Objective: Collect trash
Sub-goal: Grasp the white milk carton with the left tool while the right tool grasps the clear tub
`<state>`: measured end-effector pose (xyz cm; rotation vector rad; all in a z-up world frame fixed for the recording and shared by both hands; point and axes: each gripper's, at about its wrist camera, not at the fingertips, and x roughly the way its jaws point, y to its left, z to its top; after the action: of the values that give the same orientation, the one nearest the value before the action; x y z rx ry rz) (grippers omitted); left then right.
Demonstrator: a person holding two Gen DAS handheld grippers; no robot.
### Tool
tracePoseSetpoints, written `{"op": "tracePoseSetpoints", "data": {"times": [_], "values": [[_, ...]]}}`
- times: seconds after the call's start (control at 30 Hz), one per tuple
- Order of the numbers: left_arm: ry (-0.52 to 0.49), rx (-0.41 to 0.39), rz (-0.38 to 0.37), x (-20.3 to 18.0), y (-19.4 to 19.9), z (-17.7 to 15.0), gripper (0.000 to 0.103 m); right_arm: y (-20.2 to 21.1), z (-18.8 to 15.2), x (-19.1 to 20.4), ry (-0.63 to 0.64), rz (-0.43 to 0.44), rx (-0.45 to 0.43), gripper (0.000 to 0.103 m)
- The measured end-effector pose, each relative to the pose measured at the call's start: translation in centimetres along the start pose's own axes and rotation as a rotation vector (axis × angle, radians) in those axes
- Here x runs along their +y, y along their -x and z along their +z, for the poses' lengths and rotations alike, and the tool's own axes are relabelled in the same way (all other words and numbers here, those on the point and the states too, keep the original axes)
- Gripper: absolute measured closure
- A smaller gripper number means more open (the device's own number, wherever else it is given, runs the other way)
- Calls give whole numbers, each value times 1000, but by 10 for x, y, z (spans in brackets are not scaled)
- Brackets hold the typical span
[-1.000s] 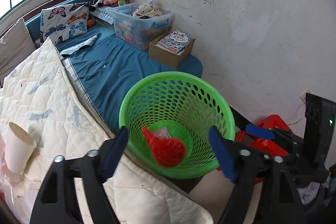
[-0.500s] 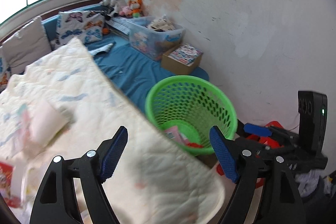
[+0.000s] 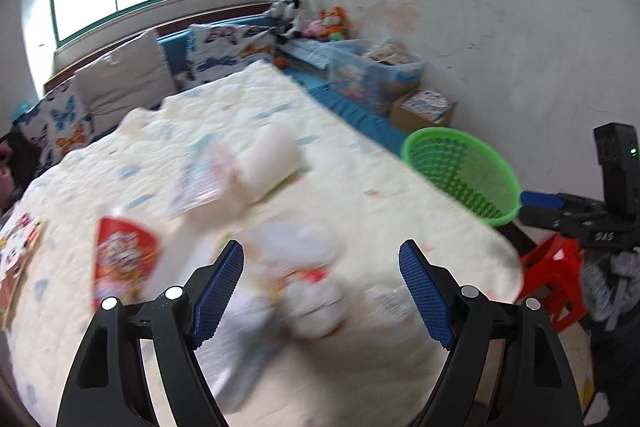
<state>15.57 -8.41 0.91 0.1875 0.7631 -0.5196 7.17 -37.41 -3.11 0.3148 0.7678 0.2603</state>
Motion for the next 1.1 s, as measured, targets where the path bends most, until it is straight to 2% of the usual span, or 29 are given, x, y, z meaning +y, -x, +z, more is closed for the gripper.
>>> {"op": "tracePoseSetpoints", "data": {"times": [0.2,0.47,0.77,0.93,1.1], "values": [[19,35,41,43,11,-24,26,-19,-3,33,56,49,44,19],[22,75,46,62,7,-43,26,-50,-15,83,158,116,112,16],[-14,97,30,66,1,-50,26,-92,-32,129,297,91,174,13],[-45,116,18,65,-3,-51,26,-110,-36,136,338,47,191,13],[-94,140,6,61,-10,-52,26,-122,-34,134,322,36,206,14]]}}
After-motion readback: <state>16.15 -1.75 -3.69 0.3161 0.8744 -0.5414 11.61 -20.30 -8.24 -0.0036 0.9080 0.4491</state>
